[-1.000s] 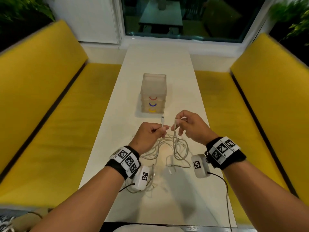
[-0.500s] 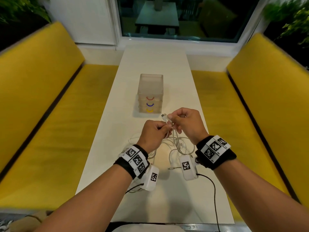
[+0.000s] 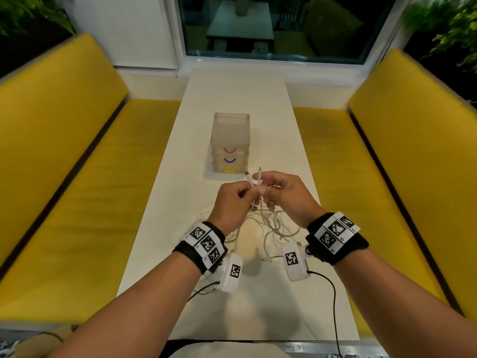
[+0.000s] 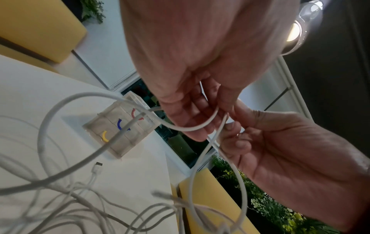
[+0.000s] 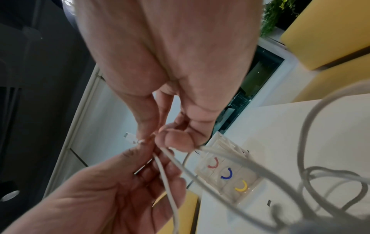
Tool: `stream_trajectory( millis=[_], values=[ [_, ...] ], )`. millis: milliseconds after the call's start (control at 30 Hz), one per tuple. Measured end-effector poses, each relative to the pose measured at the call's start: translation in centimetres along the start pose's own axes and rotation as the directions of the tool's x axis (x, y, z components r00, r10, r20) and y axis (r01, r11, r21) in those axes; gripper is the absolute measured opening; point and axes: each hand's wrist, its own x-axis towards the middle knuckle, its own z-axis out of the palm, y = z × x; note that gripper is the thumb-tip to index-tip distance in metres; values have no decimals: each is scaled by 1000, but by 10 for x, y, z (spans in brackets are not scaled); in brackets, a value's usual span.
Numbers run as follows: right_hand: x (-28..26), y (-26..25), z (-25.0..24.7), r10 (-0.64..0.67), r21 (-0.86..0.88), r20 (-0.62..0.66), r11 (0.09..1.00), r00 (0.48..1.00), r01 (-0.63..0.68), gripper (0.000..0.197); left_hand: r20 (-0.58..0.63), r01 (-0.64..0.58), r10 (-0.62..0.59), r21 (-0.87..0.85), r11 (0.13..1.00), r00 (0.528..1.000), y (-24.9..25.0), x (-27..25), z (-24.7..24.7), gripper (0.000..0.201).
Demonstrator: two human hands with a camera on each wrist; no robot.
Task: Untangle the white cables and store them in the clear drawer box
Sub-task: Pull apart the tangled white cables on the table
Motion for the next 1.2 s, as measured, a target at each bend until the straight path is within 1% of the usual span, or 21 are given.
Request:
stream_trajectory(
  millis=[67,100,167,233,300,333,400,467,533,600,667,733,800,833,900,933,1000,1033,1100,1133,1200],
  values=[
    [-2,7,-2,57,-7,46,998,997,-57,32,-34,13,-13,-12,1000,999,4,2,0,29],
    [-4,13,-1,95,-53,67,994,993,-91,31,-54,19,-20,-17,1000,998,9,3,-1,28],
    [-7,33,1,136,-211,105,971,985,-112,17,-72,22,-25,-47,999,997,19,7,-2,26],
    [-11,57,1,140,-386,138,919,981,-77,5,-66,26,-33,-106,994,997,30,10,-5,27],
    [-14,73,-1,171,-517,123,852,978,-84,19,-46,41,-48,-142,989,998,36,11,-10,27],
    [-15,75,-2,180,-541,87,835,980,-105,29,-36,52,-58,-147,988,998,37,11,-13,26],
    [-15,68,-1,144,-498,-8,858,989,-129,40,-25,76,-81,-149,986,996,36,9,-16,25],
    [-15,51,3,79,-366,-47,926,996,-91,36,-18,86,-90,-149,985,996,33,7,-15,23],
    [-14,33,10,33,-239,-5,970,999,-33,27,-13,83,-86,-150,985,996,30,4,-12,23],
    [-14,22,17,4,-180,64,984,998,8,18,-10,89,-93,-181,979,996,30,2,-8,23],
    [-14,18,19,25,-131,106,991,994,-11,15,-16,85,-90,-208,974,996,33,2,-7,21],
    [-15,19,17,95,-94,136,992,986,-83,17,-28,68,-75,-203,977,997,36,4,-10,20],
    [-18,23,11,166,-147,184,979,969,-140,13,-54,53,-65,-188,981,996,36,6,-17,19],
    [-19,28,7,198,-222,214,964,957,-149,13,-75,44,-59,-187,981,995,36,8,-21,20],
    [-22,41,-4,247,-404,264,906,933,-125,21,-132,19,-49,-216,976,990,37,13,-33,21],
    [-23,50,-11,277,-481,268,868,923,-120,25,-161,6,-46,-238,971,986,38,16,-39,22],
    [-25,66,-23,311,-581,234,804,921,-124,25,-188,-16,-34,-259,966,982,41,19,-49,21],
    [-26,72,-28,309,-589,214,798,927,-130,23,-186,-23,-26,-257,966,982,41,19,-51,21],
    [-27,76,-31,279,-530,172,834,945,-150,19,-176,-25,-17,-233,972,984,38,18,-49,21],
    [-27,75,-30,244,-501,148,854,958,-141,19,-180,-23,-16,-212,977,984,35,18,-45,21],
    [-24,67,-25,156,-483,128,872,980,-76,21,-209,-8,-20,-133,991,978,28,20,-37,23]
  ],
)
